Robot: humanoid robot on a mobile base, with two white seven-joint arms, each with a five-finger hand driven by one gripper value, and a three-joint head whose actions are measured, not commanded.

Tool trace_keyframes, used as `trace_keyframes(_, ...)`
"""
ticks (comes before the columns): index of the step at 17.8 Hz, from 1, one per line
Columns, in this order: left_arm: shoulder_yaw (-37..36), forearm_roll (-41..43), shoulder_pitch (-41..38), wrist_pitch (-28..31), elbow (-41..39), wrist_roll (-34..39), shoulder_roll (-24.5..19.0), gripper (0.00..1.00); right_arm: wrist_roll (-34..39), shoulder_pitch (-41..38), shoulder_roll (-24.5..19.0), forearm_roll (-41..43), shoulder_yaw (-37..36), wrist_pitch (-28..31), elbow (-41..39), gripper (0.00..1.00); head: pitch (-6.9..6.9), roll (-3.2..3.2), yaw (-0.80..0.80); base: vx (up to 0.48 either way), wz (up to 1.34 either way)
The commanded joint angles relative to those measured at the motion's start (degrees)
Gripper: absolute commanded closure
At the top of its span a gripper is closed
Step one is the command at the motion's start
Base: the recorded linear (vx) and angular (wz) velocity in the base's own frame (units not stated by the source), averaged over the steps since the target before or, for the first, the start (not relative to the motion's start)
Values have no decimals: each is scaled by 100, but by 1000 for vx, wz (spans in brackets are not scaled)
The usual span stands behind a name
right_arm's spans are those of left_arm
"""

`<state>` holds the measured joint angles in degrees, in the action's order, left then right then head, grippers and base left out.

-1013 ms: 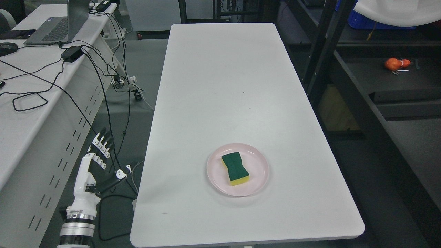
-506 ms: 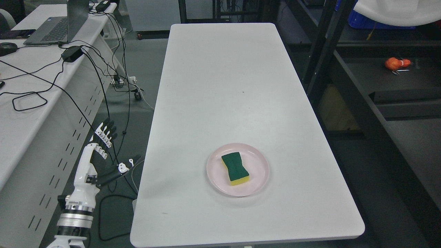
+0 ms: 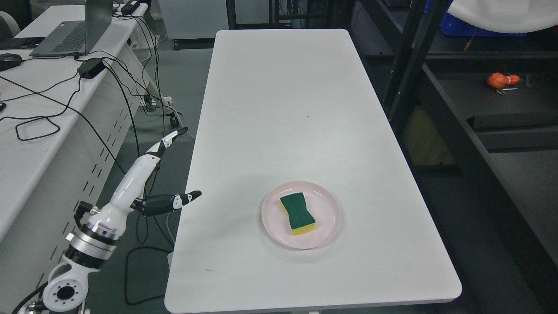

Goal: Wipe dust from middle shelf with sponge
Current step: 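Raise the left hand and reach over the sponge on the pink plate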

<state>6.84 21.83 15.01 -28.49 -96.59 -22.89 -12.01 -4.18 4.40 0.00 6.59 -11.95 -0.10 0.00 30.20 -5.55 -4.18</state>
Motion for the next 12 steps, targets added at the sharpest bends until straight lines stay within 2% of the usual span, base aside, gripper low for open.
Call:
trace_keyframes(1,-675,2085,1037,-788,833,-67,-812,7,5,-1,100,0,0,414,-100,0,0,0,0,0,0)
trace_keyframes(3,-877,3069,1608,-1271,1430,-49,-891,7,5,-1,100,0,0,414,-100,0,0,0,0,0,0)
trace_keyframes(6,-1140,3660,2118,-1422,2011,-32,-856,7,5,-1,100,0,0,414,-100,0,0,0,0,0,0)
trace_keyframes(8,-1499,3846,2418,-1413,2206,-32,-804,7,5,-1,100,0,0,414,-100,0,0,0,0,0,0)
trace_keyframes(12,-2195,3803,2718,-1651,2066,-58,-173,5,5,8,100,0,0,414,-100,0,0,0,0,0,0)
